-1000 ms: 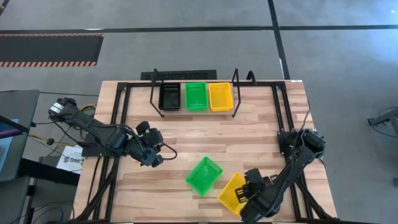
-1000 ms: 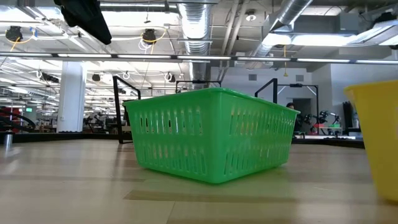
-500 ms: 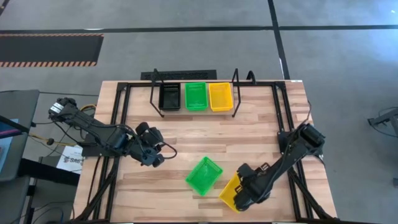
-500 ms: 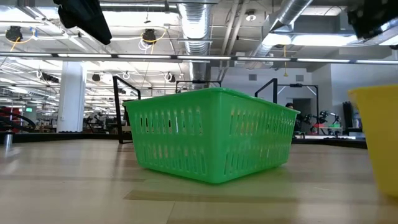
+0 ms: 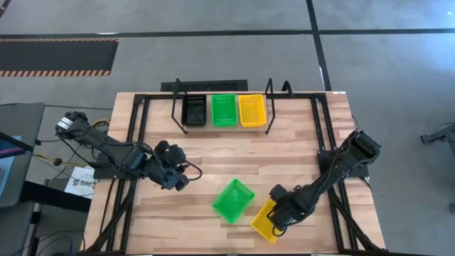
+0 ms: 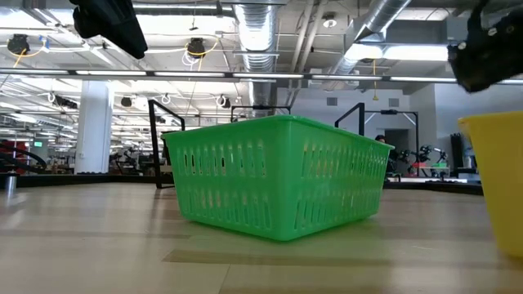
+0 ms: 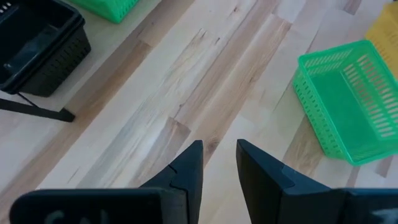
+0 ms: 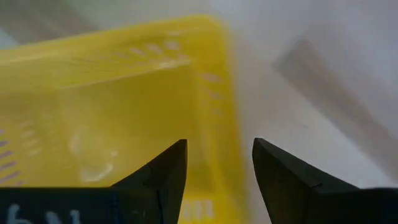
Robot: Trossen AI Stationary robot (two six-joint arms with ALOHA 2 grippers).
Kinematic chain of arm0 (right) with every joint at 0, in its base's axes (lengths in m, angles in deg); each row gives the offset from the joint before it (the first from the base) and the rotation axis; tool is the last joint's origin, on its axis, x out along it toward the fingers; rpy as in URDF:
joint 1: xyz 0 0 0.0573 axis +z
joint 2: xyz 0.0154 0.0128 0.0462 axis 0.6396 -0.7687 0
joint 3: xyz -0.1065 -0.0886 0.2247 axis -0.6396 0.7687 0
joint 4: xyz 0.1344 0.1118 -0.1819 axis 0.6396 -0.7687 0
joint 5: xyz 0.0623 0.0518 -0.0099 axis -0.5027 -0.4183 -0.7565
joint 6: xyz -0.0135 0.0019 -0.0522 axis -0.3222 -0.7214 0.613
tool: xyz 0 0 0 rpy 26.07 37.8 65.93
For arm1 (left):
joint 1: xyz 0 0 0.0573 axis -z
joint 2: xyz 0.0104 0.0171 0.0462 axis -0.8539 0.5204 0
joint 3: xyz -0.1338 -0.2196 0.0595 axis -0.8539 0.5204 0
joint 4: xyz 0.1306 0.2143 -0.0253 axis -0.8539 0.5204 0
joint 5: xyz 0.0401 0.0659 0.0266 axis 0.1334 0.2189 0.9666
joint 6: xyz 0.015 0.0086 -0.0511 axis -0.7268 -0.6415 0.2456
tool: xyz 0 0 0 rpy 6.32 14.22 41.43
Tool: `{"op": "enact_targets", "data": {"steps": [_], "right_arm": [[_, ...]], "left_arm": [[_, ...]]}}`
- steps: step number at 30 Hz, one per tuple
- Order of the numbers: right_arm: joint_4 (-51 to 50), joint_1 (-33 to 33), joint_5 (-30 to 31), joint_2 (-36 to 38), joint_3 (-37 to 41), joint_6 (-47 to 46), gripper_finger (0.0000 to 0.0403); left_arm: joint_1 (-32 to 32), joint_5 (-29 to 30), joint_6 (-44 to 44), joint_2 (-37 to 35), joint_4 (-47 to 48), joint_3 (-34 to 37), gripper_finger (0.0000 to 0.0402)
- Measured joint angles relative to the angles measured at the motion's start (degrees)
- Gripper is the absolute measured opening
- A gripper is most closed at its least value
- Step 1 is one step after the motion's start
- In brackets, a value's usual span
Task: Stack baskets on shelf by color
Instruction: Stack the yellow bin on top of the yellow bin on the shelf
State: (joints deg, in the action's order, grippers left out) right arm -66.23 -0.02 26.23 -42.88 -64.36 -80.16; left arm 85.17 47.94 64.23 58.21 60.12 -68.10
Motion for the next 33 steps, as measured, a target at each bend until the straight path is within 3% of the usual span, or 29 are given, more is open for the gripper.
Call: {"op": "enact_targets", "data": {"steps": [5,10,21,25,29,33], "right_arm": [[10.4,-0.6,-2.8,-1.2,3.7,0.4,0.0203],[10.8,-1.6,-5.6,-1.1,4.6,3.6,0.0203],[10.6,-4.8,-5.3,-1.1,4.8,6.7,0.0177],[10.5,-5.6,-6.8,-1.2,4.8,7.7,0.0127],[10.9,-6.0,-6.3,-1.1,4.8,9.6,0.0022],[9.9,-7.0,-4.9,-0.9,4.5,14.1,0.0007]], "left_arm": [[0.0,0.0,1.9,0.0,0.0,0.0,0.0084],[0.0,-0.1,3.0,0.0,-0.1,0.0,0.0084],[0.0,0.1,3.1,0.0,-1.1,0.0,0.0084],[0.0,0.1,3.1,0.0,-1.2,0.0,0.0084],[0.0,0.1,3.2,0.0,-1.2,0.0,0.0084],[0.0,0.2,3.2,0.0,-1.2,0.0,0.0084]]}}
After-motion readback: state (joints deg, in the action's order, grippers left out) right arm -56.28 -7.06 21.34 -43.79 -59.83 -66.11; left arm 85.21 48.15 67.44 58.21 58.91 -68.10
